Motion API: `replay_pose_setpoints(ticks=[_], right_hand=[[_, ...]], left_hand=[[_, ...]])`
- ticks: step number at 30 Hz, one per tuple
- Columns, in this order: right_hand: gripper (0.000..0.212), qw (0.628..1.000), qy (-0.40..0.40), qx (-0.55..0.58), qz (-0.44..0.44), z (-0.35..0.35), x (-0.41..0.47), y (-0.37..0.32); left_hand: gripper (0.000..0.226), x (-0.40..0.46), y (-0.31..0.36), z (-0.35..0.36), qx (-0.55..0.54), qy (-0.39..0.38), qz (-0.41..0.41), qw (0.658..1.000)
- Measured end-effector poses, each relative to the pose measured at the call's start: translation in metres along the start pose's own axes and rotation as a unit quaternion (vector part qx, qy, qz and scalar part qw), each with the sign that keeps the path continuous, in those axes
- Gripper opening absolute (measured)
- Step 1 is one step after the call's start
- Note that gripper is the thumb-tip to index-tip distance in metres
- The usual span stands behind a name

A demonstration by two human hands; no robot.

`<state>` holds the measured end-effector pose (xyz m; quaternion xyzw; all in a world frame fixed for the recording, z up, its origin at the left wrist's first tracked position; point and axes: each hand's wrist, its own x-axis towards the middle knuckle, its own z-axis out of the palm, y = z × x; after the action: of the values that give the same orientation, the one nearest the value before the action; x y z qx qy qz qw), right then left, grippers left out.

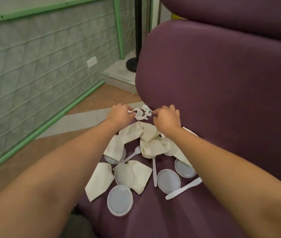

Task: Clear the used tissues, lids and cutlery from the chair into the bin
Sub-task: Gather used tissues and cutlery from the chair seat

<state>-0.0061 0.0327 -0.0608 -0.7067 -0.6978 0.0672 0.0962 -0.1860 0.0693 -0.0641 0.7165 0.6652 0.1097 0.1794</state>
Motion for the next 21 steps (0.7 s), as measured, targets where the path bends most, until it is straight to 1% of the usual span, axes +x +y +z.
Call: replay_pose_setpoints(ticks=[3, 6, 9, 11, 13, 16, 18, 21], right_hand=[[0.031, 0.999, -0.009, -0.031, -0.013, 0.013, 0.022, -0.001], [0.031, 0.998, -0.007, -0.057, -0.032, 0.025, 0.039, -0.002], [0.037, 0.996, -0.017, -0.069, -0.049, 0.035, 0.053, -0.001], [0.045, 0.995, -0.027, -0.076, -0.059, 0.041, 0.061, -0.001], [0.051, 0.994, -0.030, -0.082, -0.067, 0.047, 0.068, -0.003], [0.053, 0.991, -0.050, -0.102, -0.067, 0.052, 0.076, -0.007], [0.047, 0.989, -0.070, -0.114, -0.059, 0.056, 0.082, -0.008], [0.033, 0.984, -0.073, -0.153, -0.059, 0.059, 0.084, -0.007]], left_hand=[[0.039, 0.021, -0.003, 0.012, 0.014, -0.023, 0.009, 1.000], [0.049, 0.039, -0.005, 0.022, 0.043, -0.033, 0.020, 0.998], [0.064, 0.052, -0.007, 0.029, 0.070, -0.044, 0.045, 0.996], [0.068, 0.058, -0.009, 0.033, 0.095, -0.055, 0.071, 0.991], [0.063, 0.062, -0.011, 0.036, 0.135, -0.057, 0.094, 0.985], [0.044, 0.066, -0.016, 0.036, 0.152, -0.033, 0.107, 0.982], [0.033, 0.067, -0.019, 0.035, 0.131, -0.010, 0.111, 0.985], [0.021, 0.066, -0.024, 0.033, 0.094, 0.001, 0.103, 0.990]])
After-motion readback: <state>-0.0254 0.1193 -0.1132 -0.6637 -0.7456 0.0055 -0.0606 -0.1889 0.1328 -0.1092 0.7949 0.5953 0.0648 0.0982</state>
